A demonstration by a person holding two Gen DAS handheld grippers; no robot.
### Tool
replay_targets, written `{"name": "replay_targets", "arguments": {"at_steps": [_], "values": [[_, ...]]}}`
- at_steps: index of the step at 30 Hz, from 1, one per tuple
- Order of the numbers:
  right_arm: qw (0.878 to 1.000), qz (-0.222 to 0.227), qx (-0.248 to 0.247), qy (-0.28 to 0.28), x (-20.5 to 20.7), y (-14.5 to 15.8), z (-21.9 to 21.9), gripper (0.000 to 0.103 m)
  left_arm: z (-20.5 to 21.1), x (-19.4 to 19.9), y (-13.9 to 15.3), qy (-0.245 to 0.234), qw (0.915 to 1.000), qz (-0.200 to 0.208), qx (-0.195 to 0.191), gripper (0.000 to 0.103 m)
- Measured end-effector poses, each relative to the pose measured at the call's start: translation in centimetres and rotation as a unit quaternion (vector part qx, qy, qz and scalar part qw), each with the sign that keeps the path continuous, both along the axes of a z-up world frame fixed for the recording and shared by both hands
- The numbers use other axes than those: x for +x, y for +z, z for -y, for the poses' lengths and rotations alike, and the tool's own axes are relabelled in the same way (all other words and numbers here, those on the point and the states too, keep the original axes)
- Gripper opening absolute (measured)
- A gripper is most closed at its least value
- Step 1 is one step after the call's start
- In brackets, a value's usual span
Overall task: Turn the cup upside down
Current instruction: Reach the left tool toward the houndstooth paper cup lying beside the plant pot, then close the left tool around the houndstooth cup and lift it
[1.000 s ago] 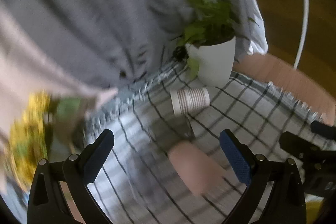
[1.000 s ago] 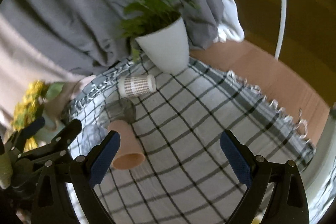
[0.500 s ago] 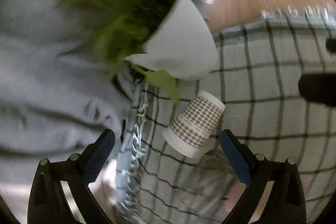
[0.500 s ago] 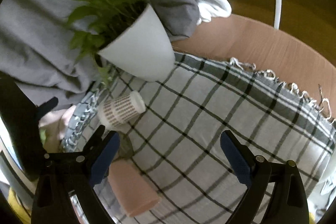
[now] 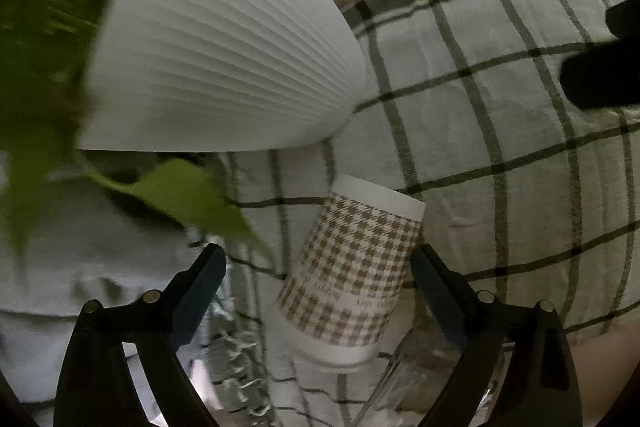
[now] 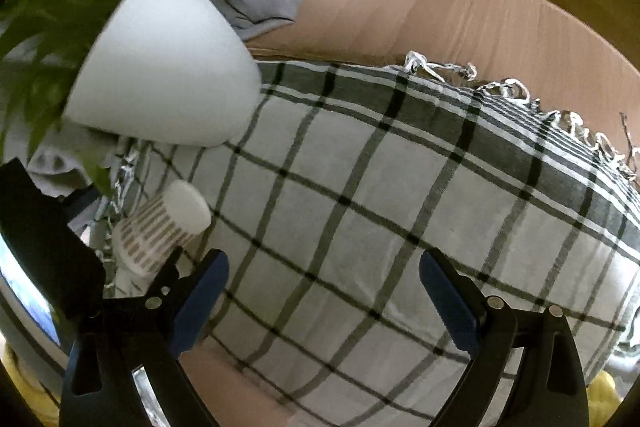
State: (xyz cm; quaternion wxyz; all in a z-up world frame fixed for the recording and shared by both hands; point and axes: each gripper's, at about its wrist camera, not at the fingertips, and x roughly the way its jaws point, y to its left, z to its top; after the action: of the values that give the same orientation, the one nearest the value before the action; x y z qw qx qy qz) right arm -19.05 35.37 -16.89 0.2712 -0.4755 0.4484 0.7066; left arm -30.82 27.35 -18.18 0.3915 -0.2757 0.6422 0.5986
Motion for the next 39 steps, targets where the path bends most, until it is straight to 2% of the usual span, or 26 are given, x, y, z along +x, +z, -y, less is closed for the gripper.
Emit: {"name": "replay_targets", "arguments": {"at_steps": [5, 6, 7, 10, 12, 15, 19, 21, 24, 27, 30, 32, 33, 35, 37, 39], "values": [[1.0, 0.009, -0.009, -0.017, -0.7, -1.0, -1.4, 0.096, -0.9, -0.6, -1.8, -0.005, 0.9986, 0.037, -0.036, 0.091], [1.0, 0.01, -0.01, -0.023, -0.7, -1.1, -1.7, 0.096, -1.0, -0.7, -2.1, -0.005, 0.9984, 0.04, -0.04, 0.086], [1.0, 0.011, -0.01, -0.025, -0.8, -1.1, -1.8, 0.096, -1.3, -0.9, -2.4, -0.002, 0.9983, 0.039, -0.044, 0.086], [1.0, 0.006, -0.009, -0.028, -1.1, -1.1, -2.0, 0.096, -2.1, -1.4, -1.9, 0.017, 0.9972, 0.065, -0.033, 0.076], [1.0, 0.006, 0.002, -0.026, -1.2, -0.9, -2.0, 0.096, -2.4, -1.3, -1.7, 0.025, 0.9964, 0.076, -0.028, 0.063], [1.0, 0.002, 0.015, -0.021, -1.3, -0.4, -2.0, 0.096, -2.6, -0.6, -1.2, 0.027, 0.998, 0.055, -0.018, 0.063], [0.999, -0.005, 0.032, -0.013, -1.0, 0.4, -2.0, 0.096, -2.8, 1.0, 1.0, 0.034, 0.998, 0.052, 0.006, 0.063], [0.999, -0.01, 0.033, -0.01, -0.7, 0.8, -1.9, 0.096, -2.8, 2.0, 2.8, 0.046, 0.9962, 0.07, 0.022, 0.063], [0.999, -0.033, 0.032, -0.003, 0.1, 1.7, -2.0, 0.096, -2.4, 3.7, 5.1, 0.059, 0.9947, 0.075, 0.038, 0.062], [0.998, -0.055, 0.033, 0.001, 1.1, 2.9, -1.5, 0.096, -1.6, 5.6, 7.7, 0.088, 0.9897, 0.099, 0.053, 0.061], [0.996, -0.083, 0.037, 0.016, 2.5, 4.9, -0.5, 0.096, -0.6, 8.0, 10.4, 0.091, 0.9899, 0.075, 0.079, 0.061], [0.993, -0.104, 0.054, 0.032, 3.5, 6.6, 0.2, 0.096, 2.0, 9.2, 12.9, 0.107, 0.9865, 0.07, 0.103, 0.061], [0.992, -0.11, 0.059, 0.036, 3.7, 6.9, 0.4, 0.096, 2.9, 8.9, 12.1, 0.112, 0.9847, 0.072, 0.112, 0.061], [0.988, -0.126, 0.071, 0.055, 4.9, 8.2, 1.2, 0.096, 2.8, 10.0, 13.2, 0.138, 0.9782, 0.074, 0.137, 0.061], [0.985, -0.135, 0.078, 0.078, 5.9, 9.2, 1.9, 0.096, 4.7, 11.1, 14.0, 0.173, 0.9666, 0.086, 0.168, 0.061], [0.98, -0.142, 0.097, 0.103, 7.0, 10.3, 2.8, 0.096, 8.6, 11.4, 15.5, 0.201, 0.9555, 0.092, 0.196, 0.061]]}}
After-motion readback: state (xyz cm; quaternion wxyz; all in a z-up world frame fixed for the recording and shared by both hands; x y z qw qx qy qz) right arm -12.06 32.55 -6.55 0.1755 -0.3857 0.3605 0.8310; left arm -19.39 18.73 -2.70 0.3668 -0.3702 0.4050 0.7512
